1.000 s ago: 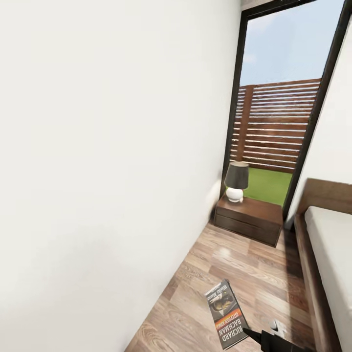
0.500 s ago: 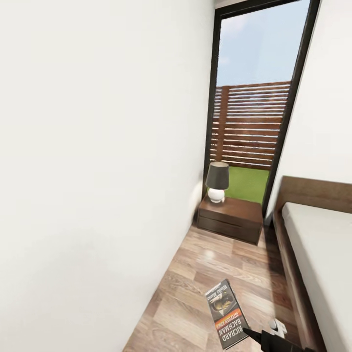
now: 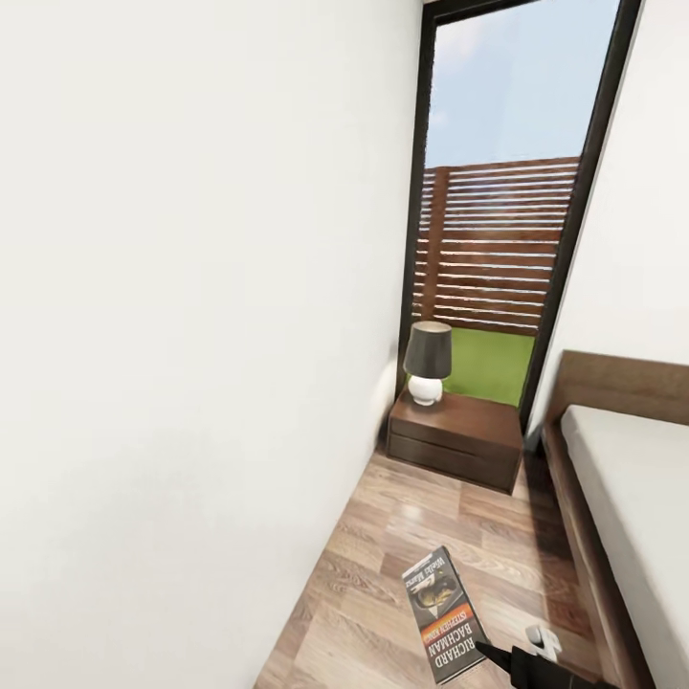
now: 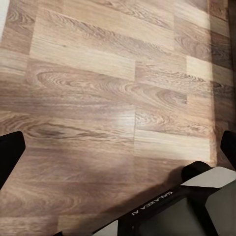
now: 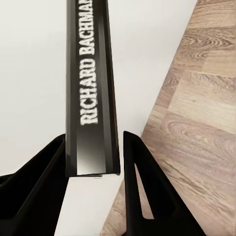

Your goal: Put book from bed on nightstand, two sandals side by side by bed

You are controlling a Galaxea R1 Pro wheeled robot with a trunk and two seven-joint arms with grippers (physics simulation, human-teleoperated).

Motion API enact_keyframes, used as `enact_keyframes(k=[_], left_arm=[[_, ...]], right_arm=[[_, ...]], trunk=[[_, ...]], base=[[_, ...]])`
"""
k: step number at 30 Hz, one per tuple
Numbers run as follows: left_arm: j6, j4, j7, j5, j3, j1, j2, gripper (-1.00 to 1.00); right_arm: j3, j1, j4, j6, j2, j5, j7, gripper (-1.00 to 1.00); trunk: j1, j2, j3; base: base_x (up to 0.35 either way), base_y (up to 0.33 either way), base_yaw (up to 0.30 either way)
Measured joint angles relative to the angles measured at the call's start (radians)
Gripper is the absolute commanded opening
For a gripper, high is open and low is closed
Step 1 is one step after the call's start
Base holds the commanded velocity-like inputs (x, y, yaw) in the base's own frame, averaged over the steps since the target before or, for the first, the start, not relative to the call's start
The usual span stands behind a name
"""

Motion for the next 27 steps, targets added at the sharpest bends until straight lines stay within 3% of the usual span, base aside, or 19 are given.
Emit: enact_keyframes(k=[6, 27], left_arm=[[0.0, 0.0, 0.001, 0.0, 0.0, 0.0, 0.0, 1.0], [0.0, 0.0, 0.0, 0.0, 0.0, 0.0, -0.001, 1.0]], right_arm=[[-0.002, 0.0, -0.001, 0.0, 0.0, -0.001, 0.001, -1.0], [0.001, 0.0, 0.0, 0.0, 0.0, 0.0, 0.001, -1.0]], trunk=[[0.0, 0.0, 0.0], [0.0, 0.0, 0.0]], base=[[0.039, 0.0, -0.156], [0.001, 0.0, -0.279]])
